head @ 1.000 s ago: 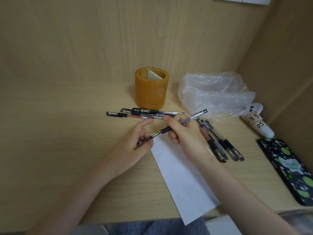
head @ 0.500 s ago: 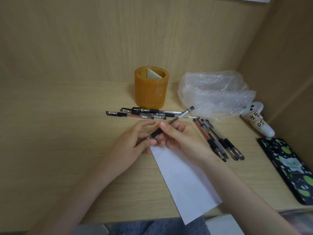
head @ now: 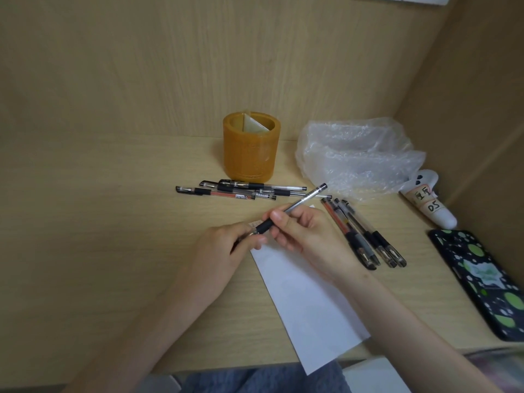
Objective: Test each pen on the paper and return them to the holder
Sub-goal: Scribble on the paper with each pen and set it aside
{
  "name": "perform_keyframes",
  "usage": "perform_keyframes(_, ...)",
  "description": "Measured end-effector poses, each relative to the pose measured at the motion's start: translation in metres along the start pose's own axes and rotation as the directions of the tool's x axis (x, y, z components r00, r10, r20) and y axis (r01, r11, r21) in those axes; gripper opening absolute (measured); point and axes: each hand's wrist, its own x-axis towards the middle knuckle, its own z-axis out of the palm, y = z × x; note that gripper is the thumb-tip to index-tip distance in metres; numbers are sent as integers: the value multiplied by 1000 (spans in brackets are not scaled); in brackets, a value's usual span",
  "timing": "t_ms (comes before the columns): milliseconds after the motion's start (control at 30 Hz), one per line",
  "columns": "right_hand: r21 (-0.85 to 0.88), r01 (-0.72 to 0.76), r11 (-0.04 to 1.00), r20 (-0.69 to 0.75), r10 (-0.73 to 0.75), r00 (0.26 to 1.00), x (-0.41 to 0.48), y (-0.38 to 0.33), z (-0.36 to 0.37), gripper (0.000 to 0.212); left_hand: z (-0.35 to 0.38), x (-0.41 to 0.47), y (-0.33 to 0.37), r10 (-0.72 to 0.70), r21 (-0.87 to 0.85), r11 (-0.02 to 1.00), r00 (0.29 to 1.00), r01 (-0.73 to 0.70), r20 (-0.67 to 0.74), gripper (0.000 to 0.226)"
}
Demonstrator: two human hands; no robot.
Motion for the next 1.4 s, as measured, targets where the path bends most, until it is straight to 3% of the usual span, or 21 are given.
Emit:
perform_keyframes(167, -99, -86, 991, -186, 66, 980, -1, -4, 8, 29, 7, 2, 18, -42, -61, 997, 992, 49, 117, 35)
perform_keyframes(267, -386, -176, 906, -282, 66, 957, 2, -18, -11, 31, 7, 9, 20, -60, 34, 998, 989, 56, 134, 40)
perform_keyframes(333, -650, -256, 716, -301, 67, 951, 0, -28, -34, 25, 1, 17, 6, -10, 187, 982, 999, 1, 46, 26)
perform_keyframes(400, -837, -314, 448, -321, 62, 945, -4, -30, -53, 25, -7, 26, -13, 47, 294, 955, 998, -32, -45, 17)
perform_keyframes(467, -910, -349, 223, -346, 51, 937, -10, -26, -63, 26, -16, 35, -32, 69, 358, 933, 990, -19, -127, 19)
perform_keyframes(533, -931, -354, 84, -353, 30, 935, -17, -20, -64, 30, -24, 44, -44, 84, 426, 905, 979, 2, -184, 21)
perform_keyframes(800, -939, -344, -3, -342, -84, 936, -25, -12, -60, 38, -37, 61, -66, 113, 594, 804, 973, 30, -201, 27)
perform_keyframes(1033, -943, -330, 50, -334, -190, 923, -24, -5, -69, 32, -35, 61, -71, 86, 566, 824, 980, 31, -178, 24)
perform_keyframes(1100, -949, -291, 117, -312, -250, 917, -25, -4, -67, 26, -37, 59, -71, 73, 528, 849, 980, 35, -182, 21)
perform_keyframes(1167, -942, -228, 248, -301, -317, 899, -25, -6, -60, 24, -36, 56, -68, 65, 475, 879, 980, 34, -190, 18)
perform_keyframes(1233, -883, -171, 437, -313, -277, 909, -21, -7, -50, 19, -34, 52, -60, 47, 398, 916, 974, 46, -220, 18)
perform_keyframes(1333, -561, -143, 815, -275, -21, 961, -13, -10, -29, 17, -29, 45, -38, 21, 219, 975, 974, 30, -227, 17)
perform_keyframes(1400, -300, -156, 941, -175, 107, 979, -8, -12, -15, 27, -25, 38, -17, 11, 83, 997, 990, 0, -140, 17)
